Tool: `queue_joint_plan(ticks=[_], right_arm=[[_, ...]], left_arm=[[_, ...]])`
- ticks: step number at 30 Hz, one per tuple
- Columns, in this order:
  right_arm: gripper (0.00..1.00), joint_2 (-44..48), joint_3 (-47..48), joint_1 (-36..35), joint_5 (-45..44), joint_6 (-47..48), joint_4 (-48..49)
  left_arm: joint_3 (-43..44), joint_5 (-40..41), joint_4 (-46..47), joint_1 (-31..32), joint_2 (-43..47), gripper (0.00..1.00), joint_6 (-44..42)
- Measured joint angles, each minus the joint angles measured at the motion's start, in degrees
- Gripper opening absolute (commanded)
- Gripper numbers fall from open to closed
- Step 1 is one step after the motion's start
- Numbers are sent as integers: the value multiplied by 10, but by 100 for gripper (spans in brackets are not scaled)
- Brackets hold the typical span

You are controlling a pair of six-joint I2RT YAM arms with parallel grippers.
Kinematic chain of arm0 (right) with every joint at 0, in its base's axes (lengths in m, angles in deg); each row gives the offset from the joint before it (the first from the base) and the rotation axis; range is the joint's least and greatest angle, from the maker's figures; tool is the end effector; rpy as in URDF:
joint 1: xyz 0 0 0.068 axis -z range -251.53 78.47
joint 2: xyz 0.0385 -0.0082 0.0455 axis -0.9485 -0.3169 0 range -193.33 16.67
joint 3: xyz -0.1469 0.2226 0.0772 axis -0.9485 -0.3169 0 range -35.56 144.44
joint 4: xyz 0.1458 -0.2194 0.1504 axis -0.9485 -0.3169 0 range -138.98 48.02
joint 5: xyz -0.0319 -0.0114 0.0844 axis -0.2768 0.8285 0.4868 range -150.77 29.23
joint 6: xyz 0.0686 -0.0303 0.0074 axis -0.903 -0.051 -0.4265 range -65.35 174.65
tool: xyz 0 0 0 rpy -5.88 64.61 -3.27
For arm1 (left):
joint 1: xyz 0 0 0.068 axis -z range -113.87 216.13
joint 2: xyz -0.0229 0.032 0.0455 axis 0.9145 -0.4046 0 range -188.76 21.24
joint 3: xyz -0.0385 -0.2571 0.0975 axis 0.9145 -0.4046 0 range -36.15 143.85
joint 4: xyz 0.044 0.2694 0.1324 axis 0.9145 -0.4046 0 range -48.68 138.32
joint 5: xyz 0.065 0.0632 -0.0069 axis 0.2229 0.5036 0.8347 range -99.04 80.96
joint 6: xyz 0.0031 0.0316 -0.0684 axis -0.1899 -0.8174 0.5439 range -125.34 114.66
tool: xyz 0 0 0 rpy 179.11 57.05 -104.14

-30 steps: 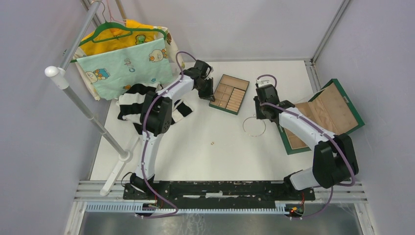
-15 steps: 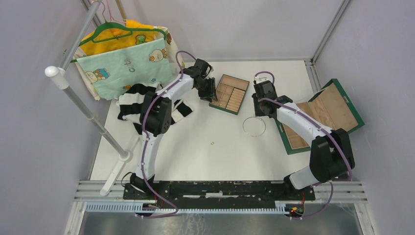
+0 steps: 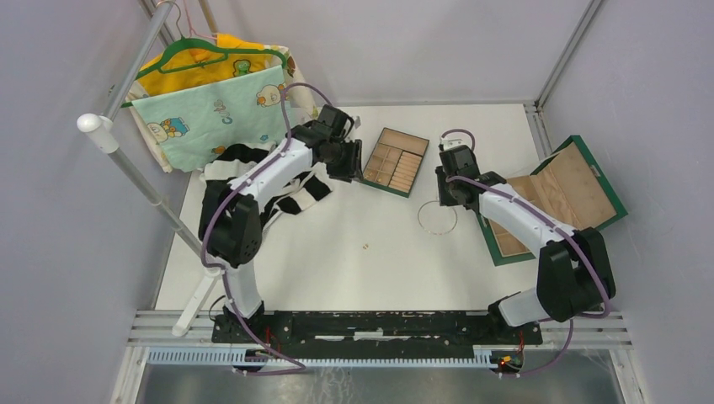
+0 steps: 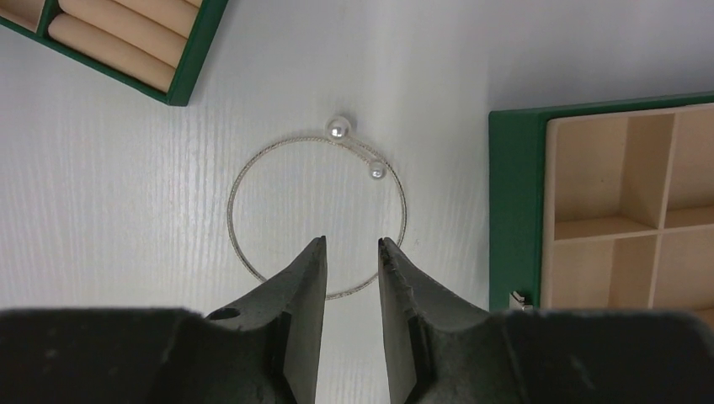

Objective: Organize the mixed jewelry

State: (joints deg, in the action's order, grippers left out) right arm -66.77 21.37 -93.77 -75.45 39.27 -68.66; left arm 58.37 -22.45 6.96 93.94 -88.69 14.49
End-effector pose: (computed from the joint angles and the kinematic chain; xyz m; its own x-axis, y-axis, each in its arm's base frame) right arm 0.3357 0.1199 0.1967 -0.7744 -0.0395 -0.6315 -0.0210 0.9991 -0.0367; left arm 0.4186 -0.2375 0.2337 -0.8881 0.0953 -0.4496 0.2816 0.8860 -0.3684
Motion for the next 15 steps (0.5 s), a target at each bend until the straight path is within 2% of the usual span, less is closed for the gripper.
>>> queue_joint_plan(ticks=[2,5,7,11,15], right_arm=[[36,5,-12,-1,7,-2,3],[36,11,-28,-5,12,-7,12],[36,17,-39,-11,14,-11,15],[36,29,-50,-23,17,-18,15],[36,41,-51,-38,15,-25,13]], left_arm=[[-43,3,-1,18,29,47,-8],[-113,6,-1,57,59,58,-18],[-161,10,2,84,73,62,-23],[-259,14,10,130,111,61,-37],[-298,14,22,149,132,59,-44]])
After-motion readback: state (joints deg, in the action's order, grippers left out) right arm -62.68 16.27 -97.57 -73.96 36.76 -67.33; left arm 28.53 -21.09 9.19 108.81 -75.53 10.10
